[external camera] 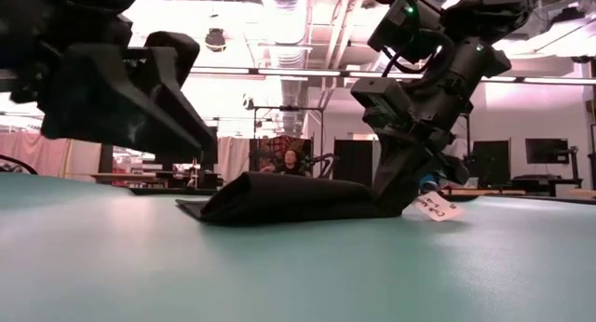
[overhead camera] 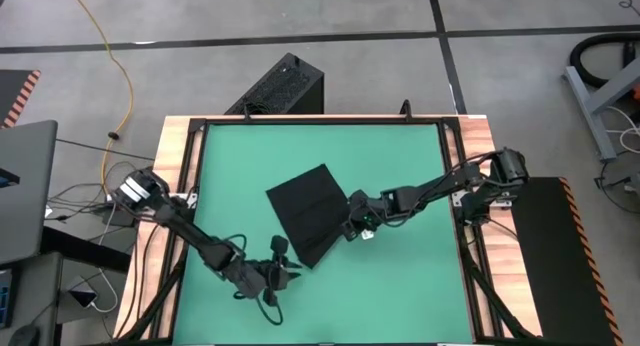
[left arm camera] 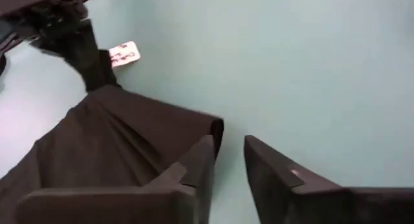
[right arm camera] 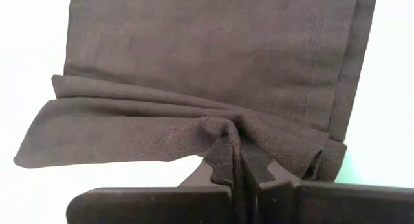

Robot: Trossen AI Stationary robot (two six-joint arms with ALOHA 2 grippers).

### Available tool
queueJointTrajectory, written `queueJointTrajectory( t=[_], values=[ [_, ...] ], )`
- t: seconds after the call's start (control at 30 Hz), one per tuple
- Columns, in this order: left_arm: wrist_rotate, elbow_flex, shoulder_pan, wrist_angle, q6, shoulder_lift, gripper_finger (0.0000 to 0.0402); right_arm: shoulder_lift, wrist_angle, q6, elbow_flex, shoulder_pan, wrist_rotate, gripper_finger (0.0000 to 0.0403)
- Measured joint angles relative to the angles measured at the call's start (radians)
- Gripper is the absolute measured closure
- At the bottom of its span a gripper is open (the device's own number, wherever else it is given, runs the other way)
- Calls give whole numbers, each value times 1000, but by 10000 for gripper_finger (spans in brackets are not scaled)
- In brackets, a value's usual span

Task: Roll towel
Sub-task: Roll the black towel

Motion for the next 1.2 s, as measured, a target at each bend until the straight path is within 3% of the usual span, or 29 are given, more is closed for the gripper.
queueJointTrajectory(
  t=[0.13,0.33,0.47,0.7,0.83,1.07,1.2],
  values=[
    [-10,47,1,-46,-11,47,258,0,0,0,0,3,2,388],
    [-106,111,1,-49,-26,157,195,0,-1,0,0,18,4,388],
    [-202,153,-5,-79,-27,206,185,0,0,0,0,27,4,388],
    [-245,199,-4,-152,-83,255,186,0,0,-1,0,28,4,388],
    [-264,199,-2,-157,-143,254,228,0,0,-2,0,29,4,388],
    [-307,197,-13,-179,-164,247,380,0,0,-1,0,37,4,388],
    [-345,196,-20,-178,-161,242,395,0,0,5,0,52,2,386]
  ],
)
